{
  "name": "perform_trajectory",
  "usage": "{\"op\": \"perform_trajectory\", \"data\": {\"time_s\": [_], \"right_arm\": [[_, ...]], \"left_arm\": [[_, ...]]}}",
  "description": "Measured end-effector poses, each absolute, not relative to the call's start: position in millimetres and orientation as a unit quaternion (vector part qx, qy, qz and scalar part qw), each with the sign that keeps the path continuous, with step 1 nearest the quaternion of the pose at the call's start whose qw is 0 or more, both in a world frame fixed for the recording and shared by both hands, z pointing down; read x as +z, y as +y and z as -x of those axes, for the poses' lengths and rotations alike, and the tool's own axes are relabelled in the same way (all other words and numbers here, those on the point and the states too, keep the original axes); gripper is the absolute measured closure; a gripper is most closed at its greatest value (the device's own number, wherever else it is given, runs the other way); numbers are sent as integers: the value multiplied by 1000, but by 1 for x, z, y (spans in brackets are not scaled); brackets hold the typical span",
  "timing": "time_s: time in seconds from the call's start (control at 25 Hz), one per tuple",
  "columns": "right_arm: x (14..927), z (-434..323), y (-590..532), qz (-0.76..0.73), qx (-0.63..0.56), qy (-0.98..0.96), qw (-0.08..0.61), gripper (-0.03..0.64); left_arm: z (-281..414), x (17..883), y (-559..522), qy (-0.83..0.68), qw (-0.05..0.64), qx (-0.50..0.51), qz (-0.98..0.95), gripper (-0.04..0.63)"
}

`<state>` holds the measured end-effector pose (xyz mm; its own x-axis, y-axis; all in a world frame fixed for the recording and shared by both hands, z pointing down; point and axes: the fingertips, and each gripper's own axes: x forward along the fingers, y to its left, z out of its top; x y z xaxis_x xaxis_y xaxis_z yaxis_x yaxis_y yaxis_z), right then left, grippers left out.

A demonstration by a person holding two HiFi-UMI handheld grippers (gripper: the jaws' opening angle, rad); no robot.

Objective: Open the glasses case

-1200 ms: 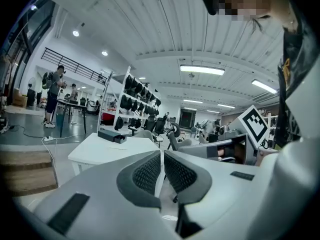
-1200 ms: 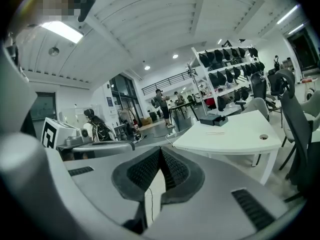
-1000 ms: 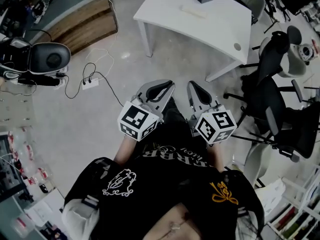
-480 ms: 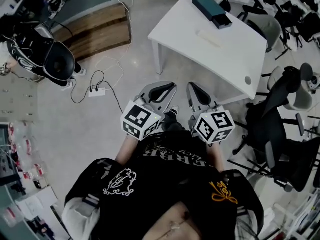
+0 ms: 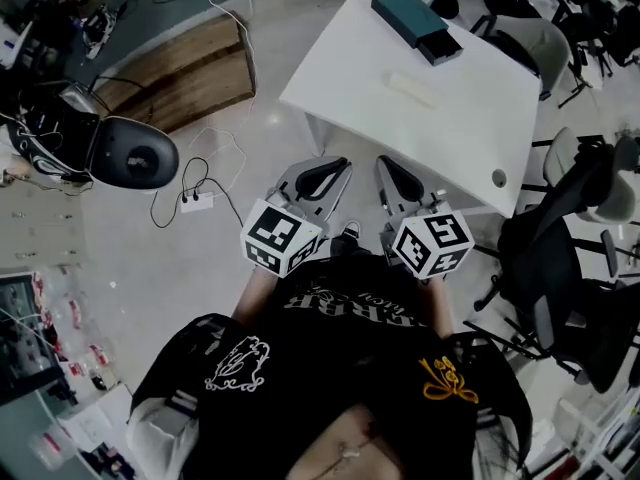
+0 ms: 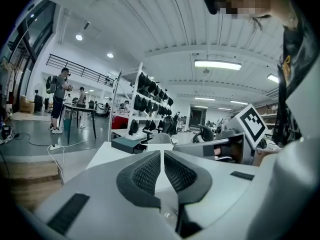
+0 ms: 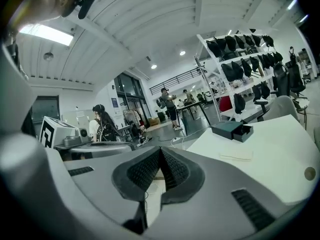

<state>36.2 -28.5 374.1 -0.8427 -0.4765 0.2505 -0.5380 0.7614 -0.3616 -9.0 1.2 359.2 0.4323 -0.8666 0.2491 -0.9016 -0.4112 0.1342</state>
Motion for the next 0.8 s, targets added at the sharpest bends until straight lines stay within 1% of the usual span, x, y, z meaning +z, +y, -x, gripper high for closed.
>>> {"op": "perform_trajectory", "data": {"time_s": [0.24,0.8], "right_arm": [[385,-37,-61,-268,222,-935,70,603],[413,-65,-101,-313,265,-909,67,603]], "left_arm": [[7,366,-36,-531,122,79,-835,560],[-10,387,-82,-493,147,116,-850,560]]}}
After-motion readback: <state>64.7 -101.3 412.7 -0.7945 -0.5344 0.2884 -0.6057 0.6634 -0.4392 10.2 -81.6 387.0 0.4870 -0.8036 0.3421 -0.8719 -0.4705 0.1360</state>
